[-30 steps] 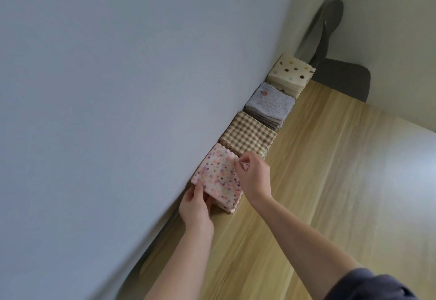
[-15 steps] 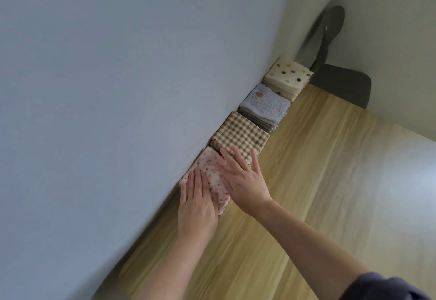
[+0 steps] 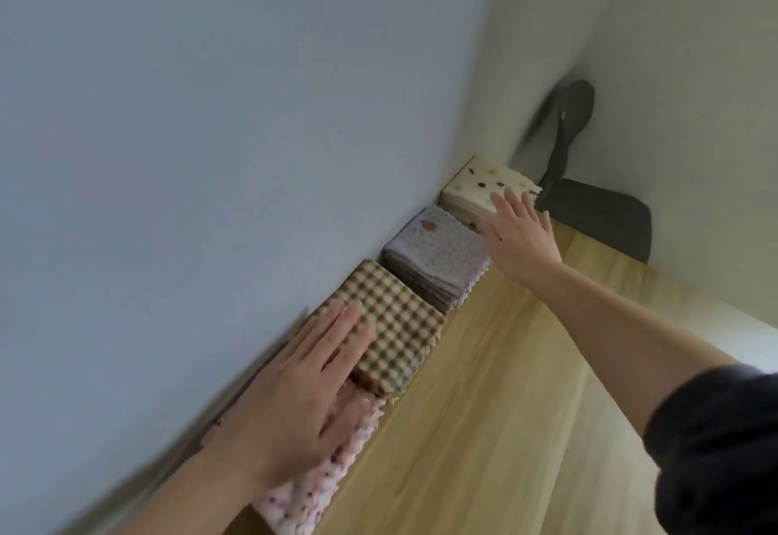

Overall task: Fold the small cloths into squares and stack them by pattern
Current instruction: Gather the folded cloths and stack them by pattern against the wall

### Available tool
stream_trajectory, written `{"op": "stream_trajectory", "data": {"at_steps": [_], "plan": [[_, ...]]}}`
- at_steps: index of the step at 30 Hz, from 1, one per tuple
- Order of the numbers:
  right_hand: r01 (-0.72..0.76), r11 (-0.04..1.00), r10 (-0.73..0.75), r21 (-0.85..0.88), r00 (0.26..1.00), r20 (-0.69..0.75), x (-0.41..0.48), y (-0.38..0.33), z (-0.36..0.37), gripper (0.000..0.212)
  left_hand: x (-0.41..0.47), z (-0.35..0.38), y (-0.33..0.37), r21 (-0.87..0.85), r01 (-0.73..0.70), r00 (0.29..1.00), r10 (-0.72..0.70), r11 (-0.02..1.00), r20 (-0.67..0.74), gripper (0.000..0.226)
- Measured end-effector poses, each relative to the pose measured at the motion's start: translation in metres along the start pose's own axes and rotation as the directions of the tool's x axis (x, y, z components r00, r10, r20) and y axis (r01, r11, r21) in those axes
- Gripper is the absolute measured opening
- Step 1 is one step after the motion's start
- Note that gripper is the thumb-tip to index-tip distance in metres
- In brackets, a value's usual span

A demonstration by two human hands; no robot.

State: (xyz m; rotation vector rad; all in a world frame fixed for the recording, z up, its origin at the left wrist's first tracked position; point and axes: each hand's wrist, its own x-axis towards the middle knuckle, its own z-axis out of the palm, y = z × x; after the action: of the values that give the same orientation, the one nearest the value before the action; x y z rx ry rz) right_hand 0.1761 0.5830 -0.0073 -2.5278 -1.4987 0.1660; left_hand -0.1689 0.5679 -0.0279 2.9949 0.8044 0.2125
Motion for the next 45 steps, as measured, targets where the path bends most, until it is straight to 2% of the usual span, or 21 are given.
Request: {"op": "stream_trajectory", "data": {"at_steps": [2,5,7,10,13,22,28,34,37,39,42,45], "plan": [[-0.011,1.0,0.011,0.016,1.0,0.001,0.028,0.008,-0.003,0.052,-0.007,0.009,-0.006,0.026,-0.09,0.996,0.089,0.996,0.021,0.065],[0.03,0.993,-0.024,0.11,0.998,-0.054,0.065,0.009,0.001,0.043,-0.001,0.027,-0.015,0.033,-0.083,0.996,0.083,0.996,-0.006,0.064],[0.06,0.997,-0.056,0.053,0.996,-0.073,0.085,0.013,0.008,0.044,0.009,0.033,-0.015,0.043,-0.088,0.996,0.089,0.995,-0.023,0.063],[0.032,0.994,-0.025,-0.106,0.998,0.062,0.108,0.022,0.022,0.052,0.016,0.043,-0.016,0.092,-0.123,0.991,0.127,0.988,-0.044,0.061],[0.009,0.993,0.006,-0.115,0.992,0.127,0.116,0.024,0.034,0.055,0.015,0.048,-0.018,0.111,-0.111,0.993,0.114,0.988,-0.029,0.061],[0.051,0.996,-0.039,-0.067,0.984,0.173,0.1,0.007,0.039,0.055,0.026,0.052,-0.015,0.029,-0.042,0.999,0.043,0.999,-0.009,0.058],[0.038,0.991,-0.01,-0.127,0.977,0.211,0.081,-0.003,0.042,0.058,0.031,0.049,-0.007,-0.006,-0.008,1.0,0.008,1.0,0.021,0.059],[0.042,0.993,-0.033,-0.11,0.996,0.087,0.069,-0.019,0.032,0.063,0.029,0.021,0.001,-0.02,-0.03,0.992,0.028,0.999,-0.125,0.048],[0.071,0.987,-0.053,-0.145,0.991,0.122,0.062,-0.024,0.04,0.071,0.044,0.025,-0.003,0.034,-0.115,0.993,0.115,0.993,0.0,0.062],[0.078,0.987,-0.057,-0.144,0.988,0.142,0.062,-0.027,0.044,0.077,0.047,0.034,-0.007,0.061,-0.128,0.99,0.124,0.99,0.07,0.071],[0.061,0.987,-0.041,-0.146,0.989,0.139,0.062,-0.027,0.043,0.083,0.047,0.041,-0.005,0.099,-0.126,0.99,0.119,0.987,0.069,0.072],[0.085,0.966,-0.055,-0.242,0.99,0.127,0.059,-0.025,0.052,0.085,0.056,0.046,-0.001,0.109,-0.118,0.993,0.116,0.987,0.026,0.064]]}}
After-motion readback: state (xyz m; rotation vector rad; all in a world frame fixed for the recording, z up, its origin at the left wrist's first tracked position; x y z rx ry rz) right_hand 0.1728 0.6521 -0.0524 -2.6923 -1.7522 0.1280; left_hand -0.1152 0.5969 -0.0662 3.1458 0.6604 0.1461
